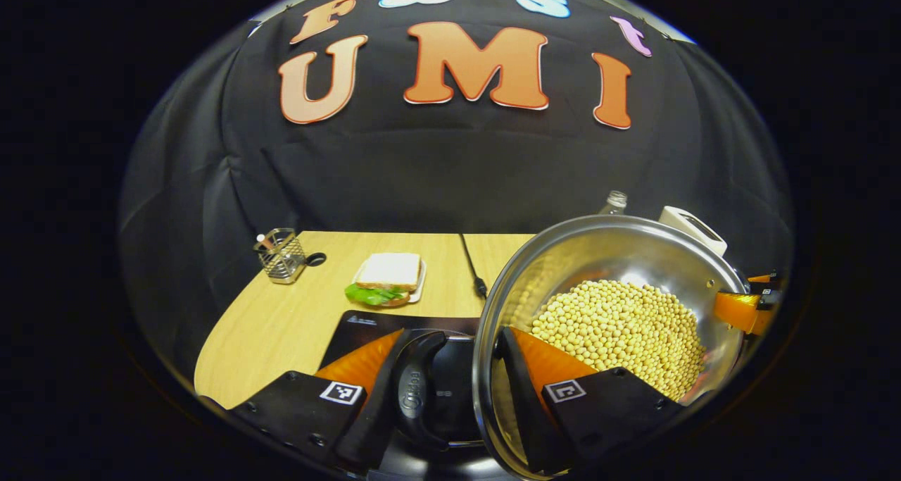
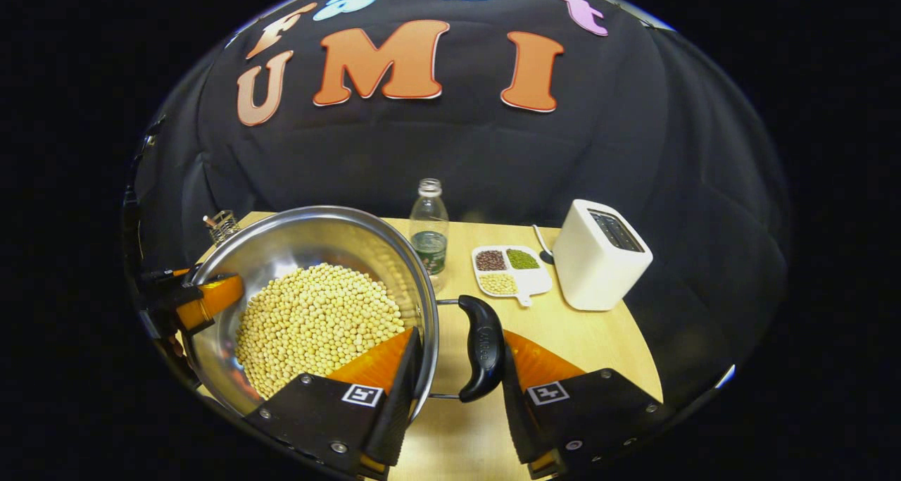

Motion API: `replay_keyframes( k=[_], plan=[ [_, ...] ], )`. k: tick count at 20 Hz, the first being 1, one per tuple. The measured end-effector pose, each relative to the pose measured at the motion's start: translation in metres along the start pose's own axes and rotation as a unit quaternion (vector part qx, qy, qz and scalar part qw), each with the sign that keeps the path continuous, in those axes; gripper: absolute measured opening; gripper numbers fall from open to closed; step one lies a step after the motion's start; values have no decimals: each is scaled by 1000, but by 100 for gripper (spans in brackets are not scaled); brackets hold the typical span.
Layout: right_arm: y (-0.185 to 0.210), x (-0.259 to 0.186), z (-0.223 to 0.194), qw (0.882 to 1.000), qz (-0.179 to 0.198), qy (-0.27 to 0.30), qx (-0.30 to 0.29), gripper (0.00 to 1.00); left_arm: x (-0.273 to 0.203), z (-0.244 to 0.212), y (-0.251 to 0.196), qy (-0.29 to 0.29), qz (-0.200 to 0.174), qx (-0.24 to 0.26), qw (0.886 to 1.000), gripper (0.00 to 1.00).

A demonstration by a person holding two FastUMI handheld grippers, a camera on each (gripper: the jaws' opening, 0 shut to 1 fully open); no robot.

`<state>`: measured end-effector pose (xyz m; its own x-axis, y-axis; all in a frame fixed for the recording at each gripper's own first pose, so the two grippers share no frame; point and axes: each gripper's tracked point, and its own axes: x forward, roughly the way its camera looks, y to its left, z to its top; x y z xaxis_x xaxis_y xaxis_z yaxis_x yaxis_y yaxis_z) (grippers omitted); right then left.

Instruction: First push the handle of the pot to place it horizontally, then grasp the pot with both hands and set it on the induction cooktop.

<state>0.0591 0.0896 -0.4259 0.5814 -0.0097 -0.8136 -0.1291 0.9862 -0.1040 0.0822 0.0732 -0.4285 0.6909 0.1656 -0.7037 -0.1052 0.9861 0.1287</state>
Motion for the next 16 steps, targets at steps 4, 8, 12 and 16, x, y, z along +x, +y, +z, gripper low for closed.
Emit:
replay_keyframes(
  k=[4, 8, 12, 16],
  plan=[
    [37, 1, 4, 1000, 20, -1, -7, 60, -10, -2, 38, 2, 21, -2, 1000, 76],
    [71, 4, 6, 999, 38, -3, -15, 60, -18, -6, 72, 4, 39, -7, 999, 79],
    [103, 9, 5, 998, 57, 0, -25, 60, -21, -14, 106, 17, 55, -14, 998, 79],
    [124, 18, -8, 997, 75, 25, -28, 60, -21, -27, 128, 36, 65, -11, 997, 79]
  ],
)
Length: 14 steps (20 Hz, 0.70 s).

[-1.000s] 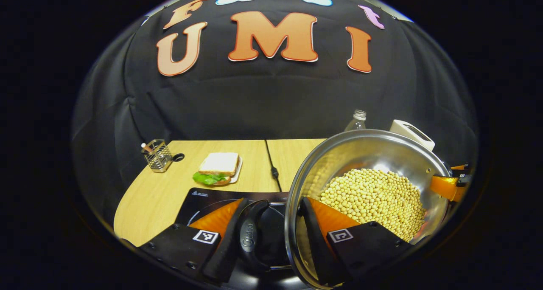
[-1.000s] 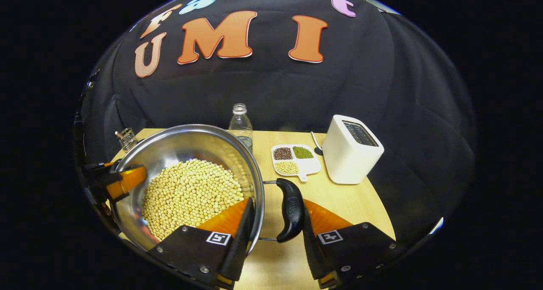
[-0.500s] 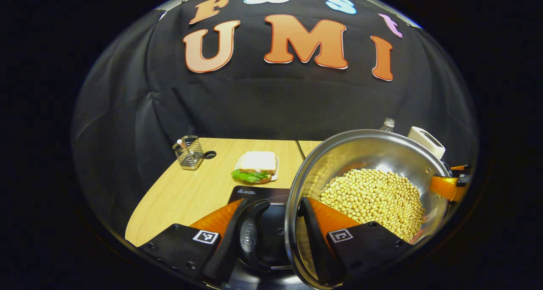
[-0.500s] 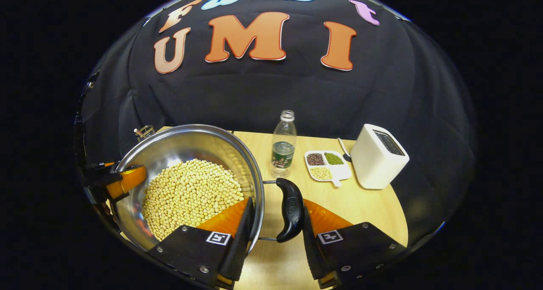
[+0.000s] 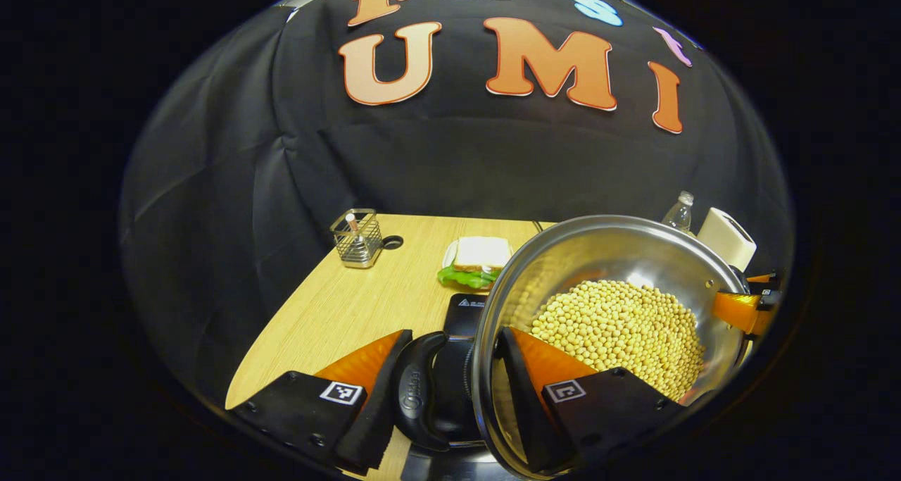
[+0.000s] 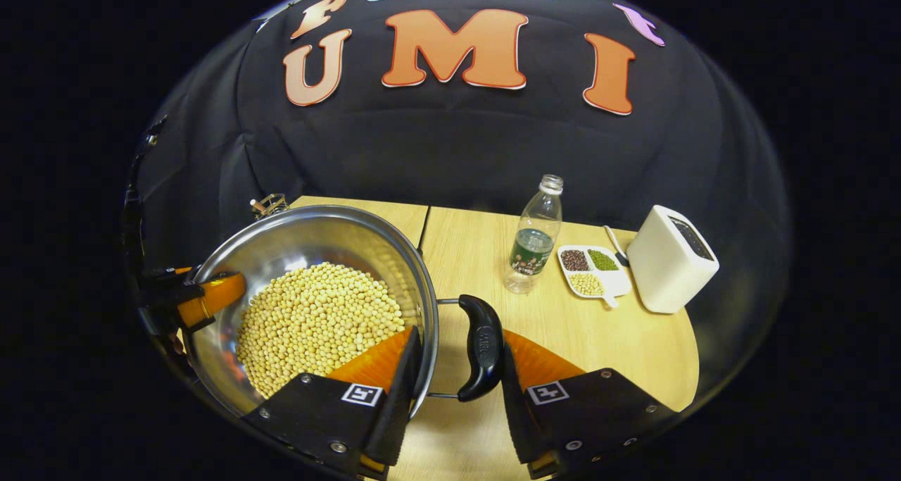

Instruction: First push the handle of the pot to place it horizontally, then grasp the pot with both hands and set it on the induction cooktop.

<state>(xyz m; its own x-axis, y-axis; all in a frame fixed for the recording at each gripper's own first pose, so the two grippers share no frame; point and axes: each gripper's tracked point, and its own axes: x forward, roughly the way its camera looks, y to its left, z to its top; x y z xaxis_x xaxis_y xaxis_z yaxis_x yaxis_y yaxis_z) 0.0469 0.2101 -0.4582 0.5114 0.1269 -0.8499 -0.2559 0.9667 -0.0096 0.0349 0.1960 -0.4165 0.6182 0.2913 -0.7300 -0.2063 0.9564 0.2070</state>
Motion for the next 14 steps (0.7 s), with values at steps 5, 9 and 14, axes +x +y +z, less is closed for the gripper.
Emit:
replay_keyframes(
  k=[5, 9, 14],
  plan=[
    [12, 12, -9, 1000, 2, 20, -1, 56, 9, -11, 4, 23, -2, 1, 1000, 79],
    [20, 23, -20, 999, 6, 31, 0, 60, 10, -15, 5, 41, 1, 1, 999, 79],
    [27, 37, -31, 998, 16, 53, 5, 60, 6, -8, 7, 61, 7, 8, 998, 79]
  ],
)
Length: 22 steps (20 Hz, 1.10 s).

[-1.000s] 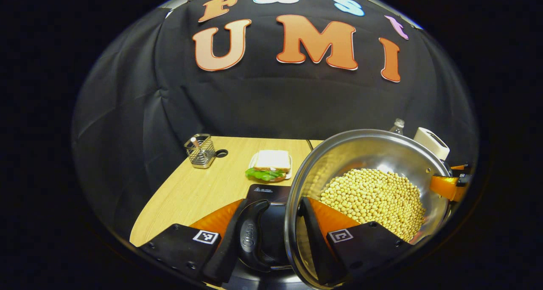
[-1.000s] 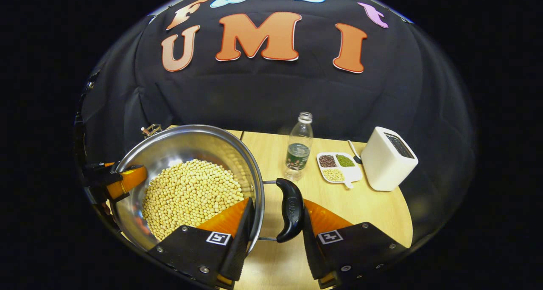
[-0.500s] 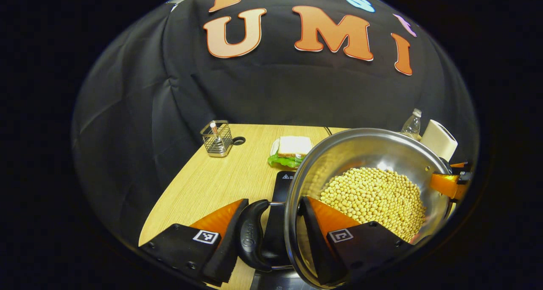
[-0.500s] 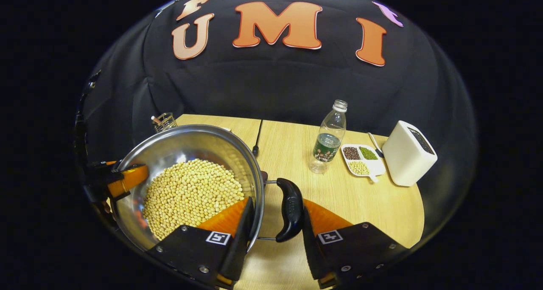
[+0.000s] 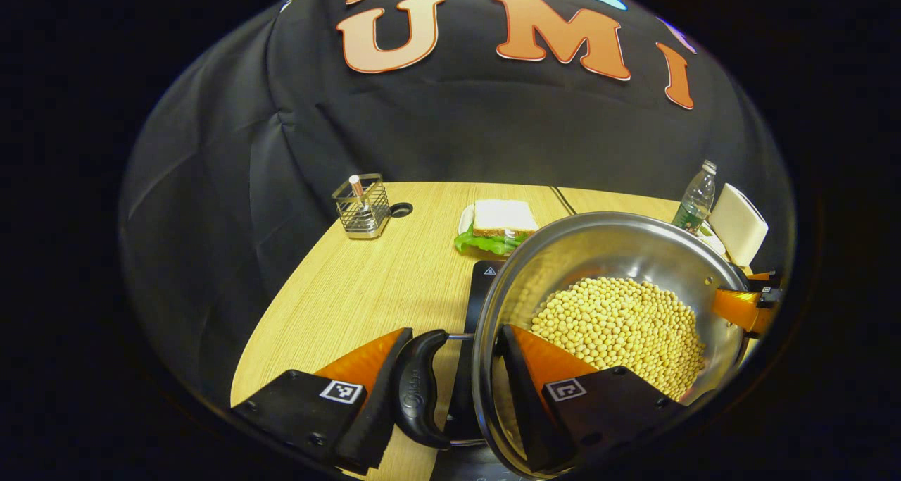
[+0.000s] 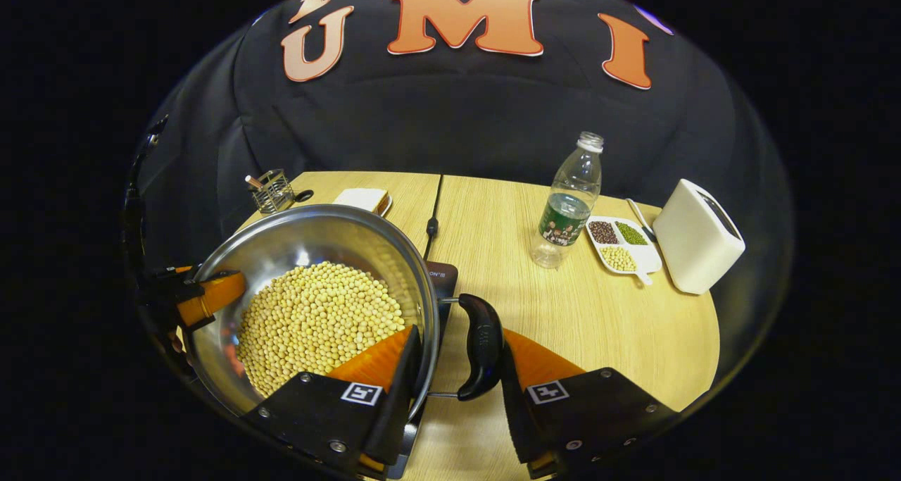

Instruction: First push the handle of the pot to place it horizontally, then grasp the pot with both hands and set it on the induction cooktop.

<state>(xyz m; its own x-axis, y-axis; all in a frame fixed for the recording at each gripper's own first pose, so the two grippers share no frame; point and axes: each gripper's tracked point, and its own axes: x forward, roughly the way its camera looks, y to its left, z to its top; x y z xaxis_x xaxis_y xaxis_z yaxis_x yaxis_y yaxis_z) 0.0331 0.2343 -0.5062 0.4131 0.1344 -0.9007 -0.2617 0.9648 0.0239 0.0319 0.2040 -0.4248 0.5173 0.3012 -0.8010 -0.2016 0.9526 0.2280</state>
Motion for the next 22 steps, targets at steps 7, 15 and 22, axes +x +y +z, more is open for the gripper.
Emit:
replay_keyframes(
  k=[7, 15, 22],
  plan=[
    [5, 7, -5, 1000, 1, 7, -8, 60, 2, -4, -1, 13, 4, -7, 1000, 80],
    [6, 10, -8, 1000, 5, 11, -3, 60, 2, -3, -1, 19, 4, -8, 1000, 80],
    [6, 3, -9, 1000, 22, 1, 7, 68, -3, -5, 1, 9, -15, -7, 1000, 82]
  ],
)
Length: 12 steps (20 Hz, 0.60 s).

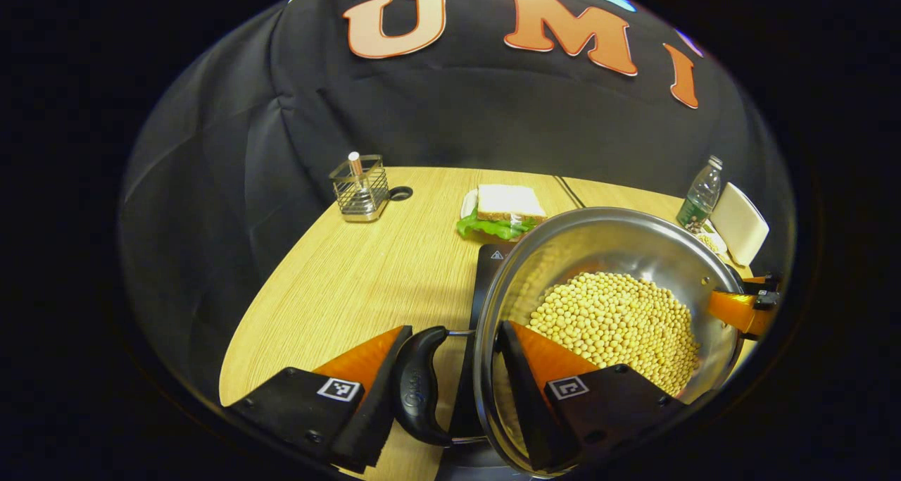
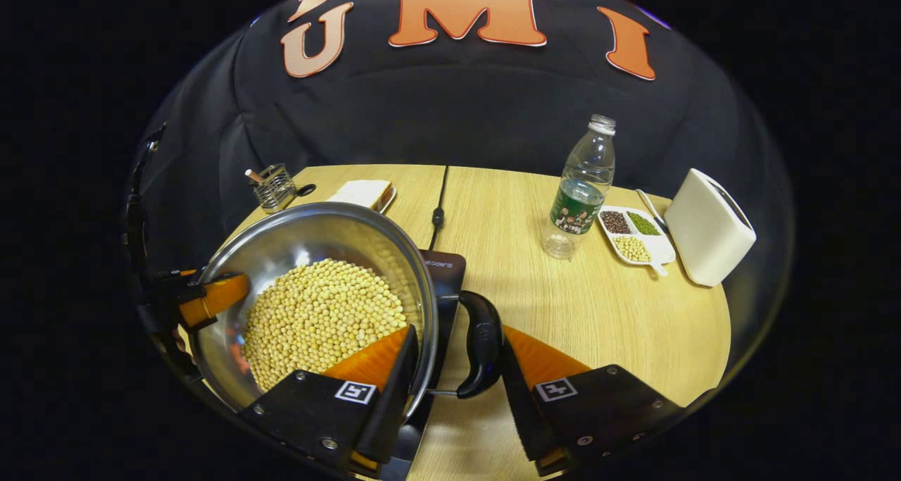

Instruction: First push the handle of the pot to place it horizontally, then grasp the pot with both hands and set it on the induction cooktop.

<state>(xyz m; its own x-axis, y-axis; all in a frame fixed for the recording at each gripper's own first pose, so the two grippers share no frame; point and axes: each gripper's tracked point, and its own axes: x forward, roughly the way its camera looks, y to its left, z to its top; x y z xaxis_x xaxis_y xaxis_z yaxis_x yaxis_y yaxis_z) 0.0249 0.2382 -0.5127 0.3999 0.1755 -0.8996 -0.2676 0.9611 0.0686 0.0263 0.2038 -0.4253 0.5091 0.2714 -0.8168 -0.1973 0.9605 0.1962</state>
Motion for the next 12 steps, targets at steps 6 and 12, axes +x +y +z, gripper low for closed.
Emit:
replay_keyframes(
  k=[6, 12],
  plan=[
    [-11, -57, 47, 992, 42, -104, 55, 76, -48, 57, 11, -100, 32, 5, 994, 79],
    [-51, -159, 96, 967, 27, -247, 54, 79, -139, 128, -14, -209, 2, -48, 977, 81]
  ],
)
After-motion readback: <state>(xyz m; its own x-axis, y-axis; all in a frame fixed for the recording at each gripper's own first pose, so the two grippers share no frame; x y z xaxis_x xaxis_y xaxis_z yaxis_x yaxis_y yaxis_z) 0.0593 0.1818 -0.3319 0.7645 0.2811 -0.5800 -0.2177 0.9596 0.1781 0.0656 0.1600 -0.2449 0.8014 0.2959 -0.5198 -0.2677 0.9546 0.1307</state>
